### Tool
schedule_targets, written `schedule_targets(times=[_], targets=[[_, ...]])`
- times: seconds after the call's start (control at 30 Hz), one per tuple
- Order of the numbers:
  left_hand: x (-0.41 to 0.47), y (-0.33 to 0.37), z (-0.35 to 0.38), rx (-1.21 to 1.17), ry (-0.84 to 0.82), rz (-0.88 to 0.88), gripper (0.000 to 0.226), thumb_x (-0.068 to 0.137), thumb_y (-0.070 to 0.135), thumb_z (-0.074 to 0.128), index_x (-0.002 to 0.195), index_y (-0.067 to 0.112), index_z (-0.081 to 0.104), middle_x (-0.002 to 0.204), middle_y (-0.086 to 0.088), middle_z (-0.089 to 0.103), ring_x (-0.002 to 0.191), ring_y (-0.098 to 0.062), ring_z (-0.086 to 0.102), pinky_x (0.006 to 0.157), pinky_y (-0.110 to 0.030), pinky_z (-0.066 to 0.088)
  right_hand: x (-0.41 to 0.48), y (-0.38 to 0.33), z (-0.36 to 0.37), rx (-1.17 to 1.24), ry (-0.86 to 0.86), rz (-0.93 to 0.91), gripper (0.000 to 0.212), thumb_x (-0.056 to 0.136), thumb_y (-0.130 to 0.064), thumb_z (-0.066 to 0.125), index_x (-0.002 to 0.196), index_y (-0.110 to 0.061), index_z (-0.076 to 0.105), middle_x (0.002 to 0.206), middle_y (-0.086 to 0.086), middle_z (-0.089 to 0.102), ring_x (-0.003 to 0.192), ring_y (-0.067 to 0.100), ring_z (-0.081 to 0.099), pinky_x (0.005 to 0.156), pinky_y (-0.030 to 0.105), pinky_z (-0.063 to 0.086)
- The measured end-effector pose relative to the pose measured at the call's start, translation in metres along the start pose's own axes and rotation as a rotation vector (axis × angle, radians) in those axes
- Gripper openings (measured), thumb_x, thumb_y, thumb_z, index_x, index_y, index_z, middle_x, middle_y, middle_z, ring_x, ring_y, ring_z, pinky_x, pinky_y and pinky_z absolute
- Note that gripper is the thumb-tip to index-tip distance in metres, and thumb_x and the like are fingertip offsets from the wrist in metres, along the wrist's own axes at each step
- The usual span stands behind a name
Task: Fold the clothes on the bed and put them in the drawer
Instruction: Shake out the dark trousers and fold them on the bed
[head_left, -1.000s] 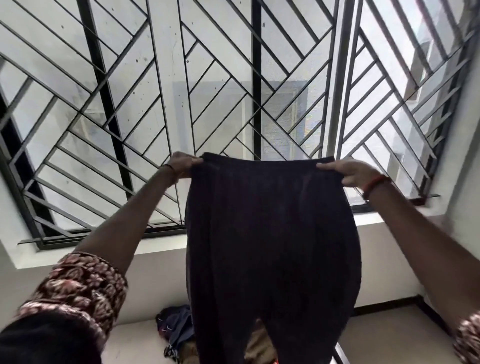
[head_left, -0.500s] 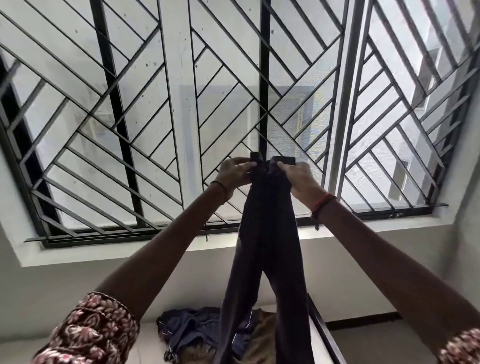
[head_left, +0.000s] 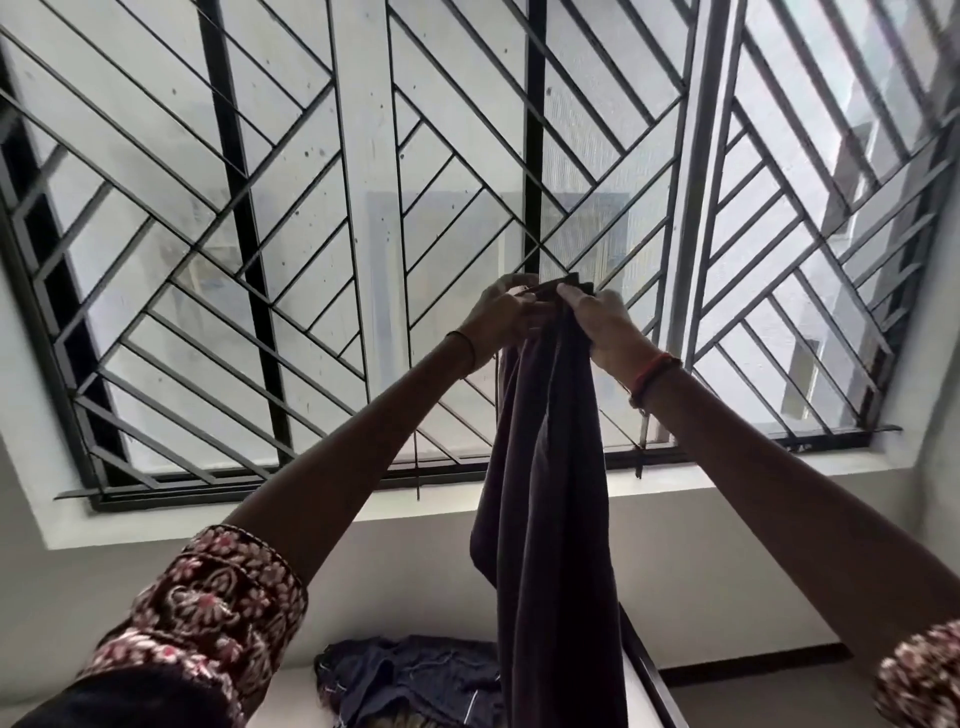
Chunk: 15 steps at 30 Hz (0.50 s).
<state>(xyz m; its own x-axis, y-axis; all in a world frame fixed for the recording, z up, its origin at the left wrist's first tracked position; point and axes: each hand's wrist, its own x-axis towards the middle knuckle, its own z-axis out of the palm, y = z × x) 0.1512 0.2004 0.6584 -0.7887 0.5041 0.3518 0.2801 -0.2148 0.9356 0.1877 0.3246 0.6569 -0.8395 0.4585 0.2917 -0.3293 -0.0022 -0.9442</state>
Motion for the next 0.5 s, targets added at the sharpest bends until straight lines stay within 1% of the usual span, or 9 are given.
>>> schedule_targets(times=[0.07, 0.1, 0.2, 0.27, 0.3, 0.33, 0.37, 0.43, 0.5], targets=[[0.006, 0.008, -0.005, 0.151, -0.043, 0.065, 0.036, 0.095, 0.004, 0.051, 0.129, 0.008, 0.040, 0.096, -0.011, 0.066, 0.079, -0.015, 0.066, 0.079, -0.030, 0.053, 0.003, -0.008, -0.003, 0.006, 0.047, 0.019, 0.023, 0.093, -0.018, 0.055, 0.105, 0.002, 0.060, 0.092, 0.016, 0.066, 0.071, 0.024, 0.065, 0.059, 0.030, 0.057], [0.009, 0.013, -0.009, 0.301, -0.054, 0.132, 0.040, 0.093, 0.004, 0.056, 0.130, 0.005, 0.041, 0.093, -0.010, 0.065, 0.079, -0.014, 0.065, 0.079, -0.028, 0.054, 0.003, -0.012, -0.004, -0.005, 0.057, 0.016, 0.026, 0.093, -0.020, 0.054, 0.107, 0.001, 0.060, 0.097, 0.018, 0.066, 0.077, 0.027, 0.066, 0.064, 0.034, 0.057], [0.023, 0.039, -0.020, 0.826, -0.065, 0.402, 0.046, 0.084, 0.011, 0.070, 0.125, -0.001, 0.052, 0.094, -0.012, 0.060, 0.080, -0.017, 0.058, 0.072, -0.022, 0.049, -0.005, -0.031, -0.003, -0.144, 0.113, -0.105, 0.024, 0.091, -0.028, 0.054, 0.089, -0.005, 0.063, 0.099, 0.021, 0.067, 0.089, 0.034, 0.066, 0.078, 0.046, 0.054], [0.030, 0.061, -0.023, 0.940, -0.101, 0.547, 0.046, 0.082, 0.015, 0.073, 0.123, 0.002, 0.057, 0.106, -0.009, 0.057, 0.095, -0.016, 0.054, 0.078, -0.011, 0.045, -0.011, -0.049, -0.002, -0.224, 0.141, -0.231, 0.030, 0.093, -0.029, 0.054, 0.089, -0.002, 0.067, 0.088, 0.020, 0.065, 0.085, 0.034, 0.063, 0.079, 0.047, 0.051], [0.032, 0.074, -0.022, 0.964, -0.121, 0.582, 0.048, 0.081, 0.017, 0.073, 0.125, 0.005, 0.057, 0.117, -0.007, 0.054, 0.107, -0.014, 0.050, 0.087, -0.008, 0.041, -0.012, -0.059, -0.003, -0.239, 0.151, -0.278, 0.033, 0.093, -0.029, 0.054, 0.093, 0.001, 0.067, 0.084, 0.018, 0.063, 0.082, 0.031, 0.061, 0.078, 0.046, 0.050], [0.033, 0.086, -0.021, 0.983, -0.148, 0.569, 0.052, 0.081, 0.020, 0.074, 0.127, 0.008, 0.055, 0.128, -0.006, 0.050, 0.117, -0.012, 0.044, 0.094, -0.008, 0.037, -0.014, -0.068, -0.004, -0.239, 0.151, -0.311, 0.034, 0.093, -0.029, 0.054, 0.095, 0.002, 0.068, 0.083, 0.016, 0.061, 0.079, 0.029, 0.060, 0.077, 0.045, 0.050], [0.034, 0.096, -0.019, 0.998, -0.192, 0.523, 0.054, 0.081, 0.025, 0.074, 0.129, 0.010, 0.054, 0.133, -0.004, 0.049, 0.121, -0.010, 0.043, 0.096, -0.008, 0.036, -0.013, -0.074, -0.005, -0.233, 0.148, -0.338, 0.033, 0.093, -0.028, 0.055, 0.095, 0.001, 0.068, 0.082, 0.015, 0.061, 0.079, 0.026, 0.059, 0.075, 0.043, 0.049], [0.035, 0.111, -0.011, 1.075, -0.260, 0.424, 0.051, 0.079, 0.036, 0.074, 0.122, 0.013, 0.059, 0.119, 0.001, 0.060, 0.107, -0.004, 0.055, 0.083, -0.006, 0.044, -0.015, -0.081, -0.004, -0.279, 0.141, -0.411, 0.031, 0.094, -0.026, 0.054, 0.095, 0.002, 0.068, 0.083, 0.014, 0.062, 0.080, 0.025, 0.059, 0.071, 0.036, 0.048], [0.036, 0.118, -0.003, 1.181, -0.297, 0.376, 0.045, 0.076, 0.042, 0.075, 0.108, 0.012, 0.065, 0.093, 0.003, 0.067, 0.079, 0.000, 0.060, 0.071, -0.015, 0.049, -0.017, -0.079, -0.003, -0.377, 0.157, -0.516, 0.033, 0.095, -0.025, 0.053, 0.097, 0.005, 0.067, 0.086, 0.018, 0.064, 0.083, 0.027, 0.060, 0.071, 0.032, 0.045]])
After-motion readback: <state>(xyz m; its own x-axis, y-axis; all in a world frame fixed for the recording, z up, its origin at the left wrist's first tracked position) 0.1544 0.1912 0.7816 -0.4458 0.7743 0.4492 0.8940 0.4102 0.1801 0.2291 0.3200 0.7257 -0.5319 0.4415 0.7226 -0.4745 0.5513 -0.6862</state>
